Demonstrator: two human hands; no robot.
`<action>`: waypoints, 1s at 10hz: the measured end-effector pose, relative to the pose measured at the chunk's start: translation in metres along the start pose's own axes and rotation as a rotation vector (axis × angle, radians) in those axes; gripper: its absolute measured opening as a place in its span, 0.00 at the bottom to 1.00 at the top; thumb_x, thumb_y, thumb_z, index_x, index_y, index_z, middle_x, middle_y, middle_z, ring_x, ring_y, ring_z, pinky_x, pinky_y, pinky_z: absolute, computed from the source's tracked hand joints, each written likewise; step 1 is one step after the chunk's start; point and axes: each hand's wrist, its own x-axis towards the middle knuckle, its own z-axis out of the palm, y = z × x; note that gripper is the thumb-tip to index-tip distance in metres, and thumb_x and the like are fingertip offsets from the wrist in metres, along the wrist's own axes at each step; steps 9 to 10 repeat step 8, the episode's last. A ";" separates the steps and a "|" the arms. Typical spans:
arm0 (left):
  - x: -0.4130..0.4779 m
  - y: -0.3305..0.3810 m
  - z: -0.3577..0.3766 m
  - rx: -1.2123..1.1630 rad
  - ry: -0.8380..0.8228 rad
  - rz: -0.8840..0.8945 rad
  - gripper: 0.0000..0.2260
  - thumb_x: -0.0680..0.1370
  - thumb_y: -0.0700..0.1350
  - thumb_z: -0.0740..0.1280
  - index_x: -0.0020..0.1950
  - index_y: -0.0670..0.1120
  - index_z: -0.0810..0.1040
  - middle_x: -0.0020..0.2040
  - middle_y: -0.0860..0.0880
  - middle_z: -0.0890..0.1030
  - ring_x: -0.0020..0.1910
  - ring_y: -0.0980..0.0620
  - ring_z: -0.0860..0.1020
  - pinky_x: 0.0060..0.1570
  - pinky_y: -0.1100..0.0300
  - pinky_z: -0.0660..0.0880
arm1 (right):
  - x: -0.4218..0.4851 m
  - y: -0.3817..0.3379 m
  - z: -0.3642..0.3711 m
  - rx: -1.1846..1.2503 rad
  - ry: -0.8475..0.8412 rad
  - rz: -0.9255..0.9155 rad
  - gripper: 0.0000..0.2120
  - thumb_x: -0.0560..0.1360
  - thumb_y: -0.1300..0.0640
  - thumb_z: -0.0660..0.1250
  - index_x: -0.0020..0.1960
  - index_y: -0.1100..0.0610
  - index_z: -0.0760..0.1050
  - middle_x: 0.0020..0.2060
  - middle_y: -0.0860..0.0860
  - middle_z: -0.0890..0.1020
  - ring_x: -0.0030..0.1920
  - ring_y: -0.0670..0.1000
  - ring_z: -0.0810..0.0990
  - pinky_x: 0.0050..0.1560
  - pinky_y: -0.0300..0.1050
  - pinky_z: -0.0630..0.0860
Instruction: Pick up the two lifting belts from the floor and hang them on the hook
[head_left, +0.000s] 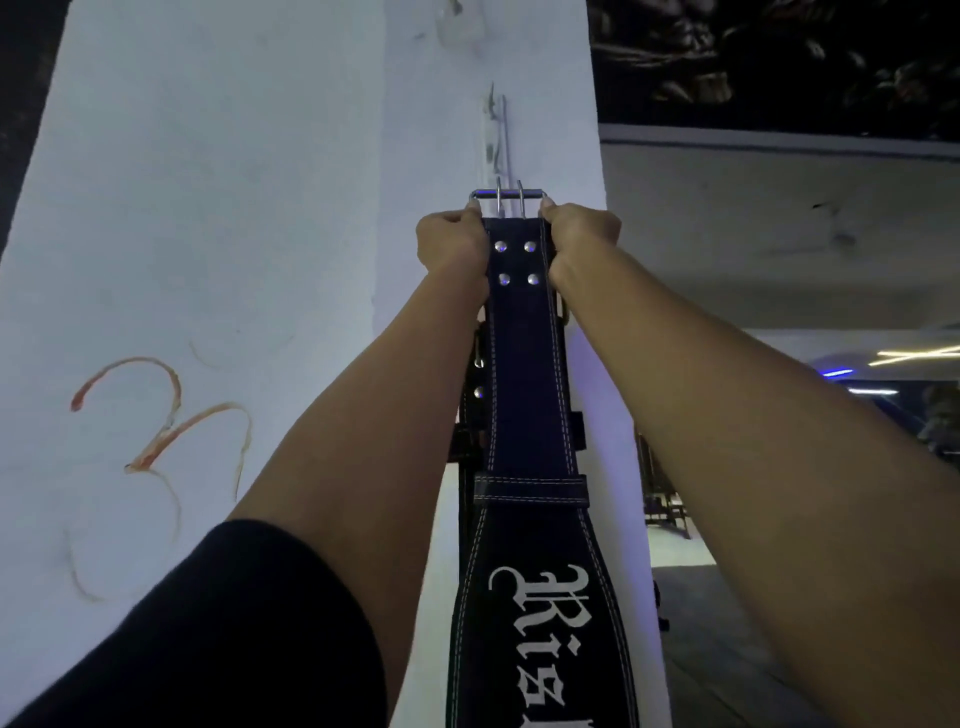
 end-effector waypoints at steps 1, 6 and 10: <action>0.020 -0.007 0.004 0.033 0.022 0.029 0.17 0.77 0.43 0.66 0.28 0.43 0.71 0.29 0.49 0.73 0.36 0.45 0.75 0.42 0.57 0.76 | 0.013 0.003 0.008 -0.038 0.000 -0.008 0.16 0.73 0.61 0.70 0.58 0.65 0.73 0.45 0.55 0.78 0.43 0.53 0.75 0.43 0.44 0.73; -0.024 -0.023 -0.018 0.007 -0.043 -0.034 0.08 0.73 0.43 0.69 0.50 0.42 0.81 0.50 0.41 0.83 0.43 0.45 0.79 0.54 0.46 0.79 | -0.007 0.036 -0.016 0.165 -0.072 0.039 0.09 0.69 0.66 0.72 0.49 0.62 0.82 0.44 0.56 0.84 0.42 0.56 0.81 0.50 0.54 0.82; -0.083 -0.040 -0.047 -0.017 -0.102 -0.088 0.17 0.75 0.45 0.68 0.60 0.37 0.78 0.58 0.37 0.80 0.49 0.45 0.81 0.50 0.54 0.77 | -0.054 0.057 -0.058 0.197 -0.118 0.130 0.04 0.72 0.68 0.68 0.41 0.60 0.79 0.40 0.57 0.82 0.39 0.54 0.80 0.42 0.44 0.81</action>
